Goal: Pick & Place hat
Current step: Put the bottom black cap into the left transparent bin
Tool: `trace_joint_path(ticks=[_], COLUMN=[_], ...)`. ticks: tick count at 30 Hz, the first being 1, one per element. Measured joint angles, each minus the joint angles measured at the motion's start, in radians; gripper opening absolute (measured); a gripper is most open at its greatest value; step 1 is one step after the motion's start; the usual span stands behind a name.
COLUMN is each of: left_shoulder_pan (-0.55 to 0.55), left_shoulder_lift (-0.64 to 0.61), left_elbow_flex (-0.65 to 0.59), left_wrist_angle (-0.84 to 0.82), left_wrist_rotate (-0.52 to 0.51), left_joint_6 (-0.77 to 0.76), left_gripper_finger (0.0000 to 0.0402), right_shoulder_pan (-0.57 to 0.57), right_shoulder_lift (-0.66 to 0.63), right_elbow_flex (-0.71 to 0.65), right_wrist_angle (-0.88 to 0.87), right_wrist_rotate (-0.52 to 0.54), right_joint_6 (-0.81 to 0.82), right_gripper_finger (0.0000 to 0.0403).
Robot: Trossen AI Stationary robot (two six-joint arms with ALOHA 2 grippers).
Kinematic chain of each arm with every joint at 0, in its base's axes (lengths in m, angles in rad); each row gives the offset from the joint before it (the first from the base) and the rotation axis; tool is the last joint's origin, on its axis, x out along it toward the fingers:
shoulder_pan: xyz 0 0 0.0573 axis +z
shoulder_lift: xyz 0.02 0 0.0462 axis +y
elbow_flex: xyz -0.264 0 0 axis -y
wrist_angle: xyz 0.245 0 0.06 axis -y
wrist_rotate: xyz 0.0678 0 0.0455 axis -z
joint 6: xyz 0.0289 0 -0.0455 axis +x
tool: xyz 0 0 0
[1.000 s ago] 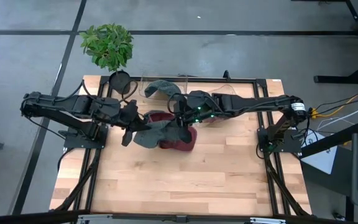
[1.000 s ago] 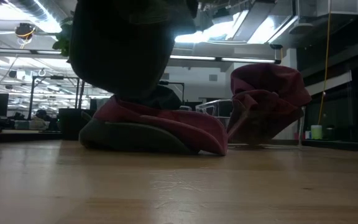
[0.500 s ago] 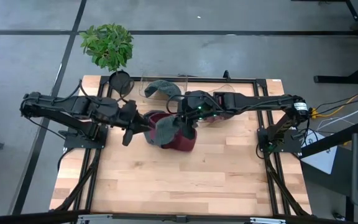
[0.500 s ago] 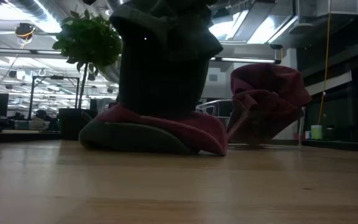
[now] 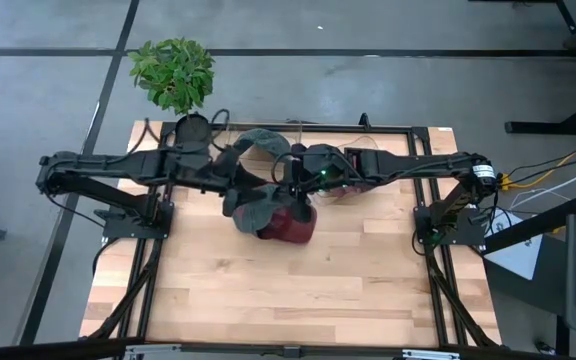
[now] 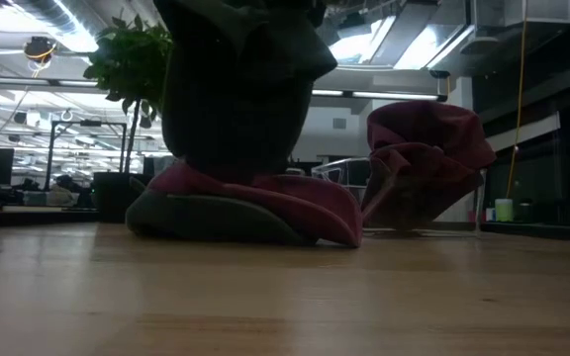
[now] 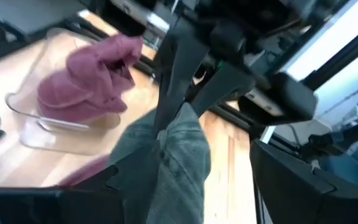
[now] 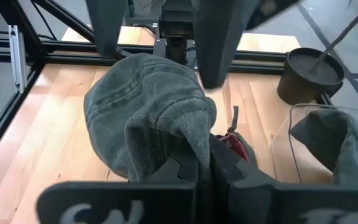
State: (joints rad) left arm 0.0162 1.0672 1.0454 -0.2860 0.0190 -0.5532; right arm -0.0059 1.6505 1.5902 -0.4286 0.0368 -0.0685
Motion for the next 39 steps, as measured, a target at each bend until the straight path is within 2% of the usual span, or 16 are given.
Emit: trace_joint_path(ticks=[8,12,17,22,28,31,34,39], left_shoulder_pan=[0.030,0.032,0.032,0.032,0.032,0.031,0.029,-0.014], left_shoulder_lift=[0.052,0.078,0.108,0.115,0.108,0.108,0.106,0.070], left_elbow_flex=[0.000,0.000,0.000,0.000,0.001,0.001,0.001,0.021], left_wrist_angle=[0.017,0.028,0.021,0.006,-0.060,-0.094,-0.120,-0.242], left_wrist_rotate=[0.026,0.082,0.090,0.088,0.081,0.073,0.020,-0.078], left_joint_6=[0.022,0.050,0.050,0.085,0.109,0.138,0.168,0.287], left_gripper_finger=[0.0251,0.0251,0.0239,0.0182,0.0067,0.0015,0.0012,0.0006], right_shoulder_pan=[0.000,0.000,0.000,0.000,0.000,0.000,-0.001,-0.004], right_shoulder_lift=[0.001,0.001,0.002,0.002,0.003,0.003,0.003,-0.015], right_elbow_flex=[0.000,0.000,0.000,0.000,0.000,0.000,0.000,0.001], right_wrist_angle=[-0.002,0.001,-0.001,-0.003,-0.006,-0.011,-0.018,-0.049], right_wrist_rotate=[-0.002,-0.003,-0.004,-0.003,-0.005,-0.044,-0.085,-0.223], right_joint_6=[0.012,0.015,0.039,0.046,0.067,0.086,0.134,0.140], right_gripper_finger=[0.0009,0.0009,0.0010,0.0011,0.0020,0.0030,0.0041,0.0074])
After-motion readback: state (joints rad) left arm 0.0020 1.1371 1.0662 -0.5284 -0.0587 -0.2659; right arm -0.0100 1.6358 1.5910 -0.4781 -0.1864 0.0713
